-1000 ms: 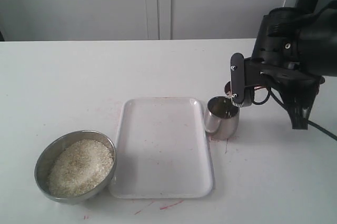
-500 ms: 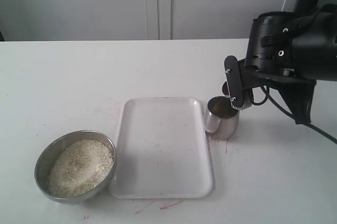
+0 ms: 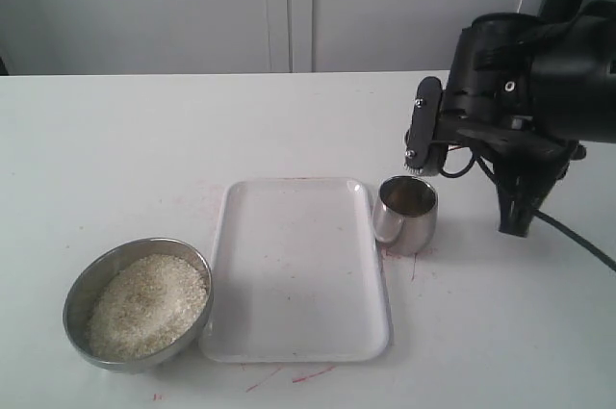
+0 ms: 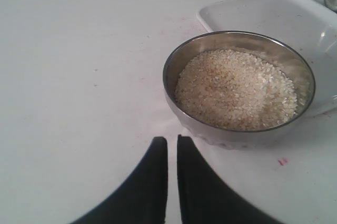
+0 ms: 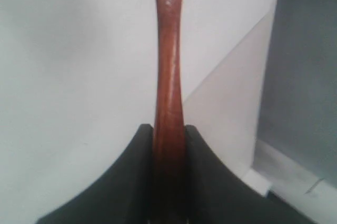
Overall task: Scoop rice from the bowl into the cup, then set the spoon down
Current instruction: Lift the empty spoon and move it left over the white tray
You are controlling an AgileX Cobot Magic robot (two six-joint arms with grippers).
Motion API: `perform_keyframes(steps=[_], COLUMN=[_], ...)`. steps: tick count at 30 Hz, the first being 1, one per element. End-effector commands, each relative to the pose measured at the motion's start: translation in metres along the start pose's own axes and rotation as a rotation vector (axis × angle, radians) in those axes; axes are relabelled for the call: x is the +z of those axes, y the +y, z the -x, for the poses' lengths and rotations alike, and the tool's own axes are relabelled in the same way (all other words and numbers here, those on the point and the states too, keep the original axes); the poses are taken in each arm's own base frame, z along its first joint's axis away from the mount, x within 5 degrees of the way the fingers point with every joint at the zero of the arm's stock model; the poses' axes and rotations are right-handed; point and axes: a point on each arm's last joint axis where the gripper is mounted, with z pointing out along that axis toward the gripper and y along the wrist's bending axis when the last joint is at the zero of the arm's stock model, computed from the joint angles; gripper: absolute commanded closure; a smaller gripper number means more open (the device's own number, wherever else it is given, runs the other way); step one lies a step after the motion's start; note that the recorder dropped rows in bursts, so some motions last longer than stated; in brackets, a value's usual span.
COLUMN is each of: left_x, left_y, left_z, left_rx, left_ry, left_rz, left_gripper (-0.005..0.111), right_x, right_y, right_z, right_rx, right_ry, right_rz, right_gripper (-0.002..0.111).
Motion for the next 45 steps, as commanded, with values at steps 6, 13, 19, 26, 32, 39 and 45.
perform_keyframes(steps=[6,13,19,26,32,39,45], left_x=[0.0,0.0,0.0,0.0,0.0,0.0,0.0], left_y=[-0.001,-0.001,-0.001,-0.001,-0.001,-0.001,-0.001], left_z=[0.001,0.001,0.001,0.001,0.001,0.001,0.001], left_rx=[-0.008,-0.008,-0.008,-0.008,-0.008,-0.008,-0.008], left_ry=[-0.003,-0.003,-0.003,-0.003,-0.003,-0.003,-0.003], left_rz=[-0.008,-0.008,-0.008,-0.008,-0.008,-0.008,-0.008], left_gripper=[0.092,0.092,0.092,0.092,0.092,0.092,0.092], right_x=[-0.033,-0.061,-0.084,-0.102,-0.123,-0.15,-0.177], right_y=[-0.007,-0.003,0.007,0.022,0.04,0.021,-0.015], right_z=[-0.004,-0.016,-0.019,-0.019,-0.011,-0.003,0.012], right_rx=[0.566,0.715,0.734,0.639,0.61,0.713,0.798], right_ry=[-0.067,-0.118,-0.189,-0.182,-0.207,-0.28,-0.407], right_rz=[0.243,0.46,0.693,0.76,0.896,0.957,0.966], right_gripper=[0.108,0.108,0.108,0.108,0.108,0.108,0.108])
